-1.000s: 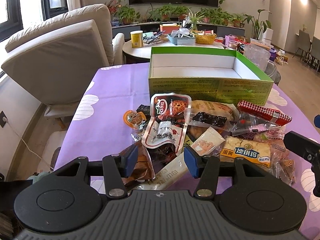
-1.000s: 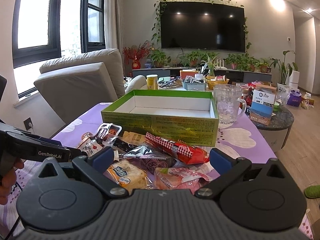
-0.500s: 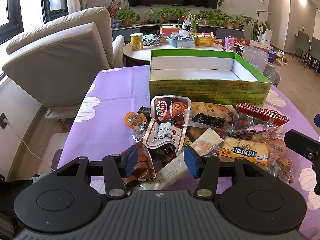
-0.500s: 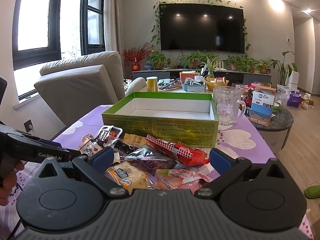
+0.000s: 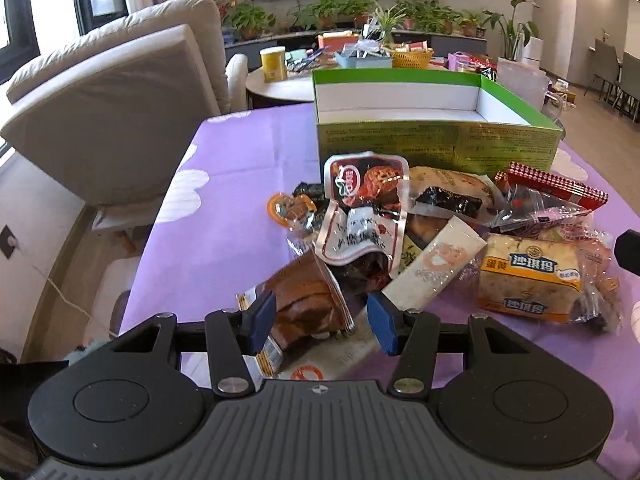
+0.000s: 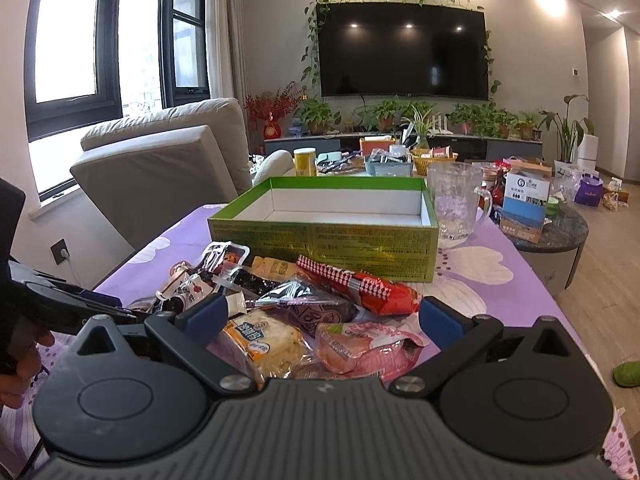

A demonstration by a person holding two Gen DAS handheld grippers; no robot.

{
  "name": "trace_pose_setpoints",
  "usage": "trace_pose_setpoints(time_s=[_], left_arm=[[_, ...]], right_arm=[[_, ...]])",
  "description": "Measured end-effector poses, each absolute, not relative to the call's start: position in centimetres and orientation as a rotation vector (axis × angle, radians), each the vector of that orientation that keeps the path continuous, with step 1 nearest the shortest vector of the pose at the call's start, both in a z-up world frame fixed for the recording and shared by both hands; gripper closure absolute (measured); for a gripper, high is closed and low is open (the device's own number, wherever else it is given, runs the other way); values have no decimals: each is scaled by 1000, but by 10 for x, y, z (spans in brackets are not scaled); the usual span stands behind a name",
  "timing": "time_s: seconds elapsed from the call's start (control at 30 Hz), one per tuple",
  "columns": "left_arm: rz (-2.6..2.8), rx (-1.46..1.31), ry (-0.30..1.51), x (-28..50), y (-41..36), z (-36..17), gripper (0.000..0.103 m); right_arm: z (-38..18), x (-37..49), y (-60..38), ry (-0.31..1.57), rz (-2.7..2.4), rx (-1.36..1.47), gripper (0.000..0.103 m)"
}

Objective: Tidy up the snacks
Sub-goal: 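Grasp the beige stick snack with the left gripper while the right grasps the red chip bag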

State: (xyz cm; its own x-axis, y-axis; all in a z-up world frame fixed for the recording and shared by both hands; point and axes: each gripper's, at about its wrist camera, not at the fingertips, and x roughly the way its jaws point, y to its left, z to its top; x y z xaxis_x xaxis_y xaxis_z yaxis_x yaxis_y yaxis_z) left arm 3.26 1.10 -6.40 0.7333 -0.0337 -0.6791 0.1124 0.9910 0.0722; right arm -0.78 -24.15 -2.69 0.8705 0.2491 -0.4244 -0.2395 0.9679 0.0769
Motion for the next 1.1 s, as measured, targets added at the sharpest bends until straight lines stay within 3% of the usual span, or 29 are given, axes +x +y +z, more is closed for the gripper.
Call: trace_pose_setpoints(time_s=[0.33, 0.63, 0.77, 1.0, 1.1], left_arm=[[-333, 217, 658, 36, -1, -57, 56], [-401, 320, 716, 35, -12, -75, 56], [-386, 326, 745, 41, -12, -83, 73], [-434, 152, 740, 40, -2, -61, 93], [-433, 130, 694, 35, -3, -45, 93]], right_arm=[[-31, -1, -233, 480, 309, 15, 47], [-33, 2, -233, 497, 348, 24, 47], [-33, 6, -232, 510, 358, 23, 47], [-34, 10, -232, 516, 339, 17, 47], [-29, 11, -237, 488, 301, 36, 47]])
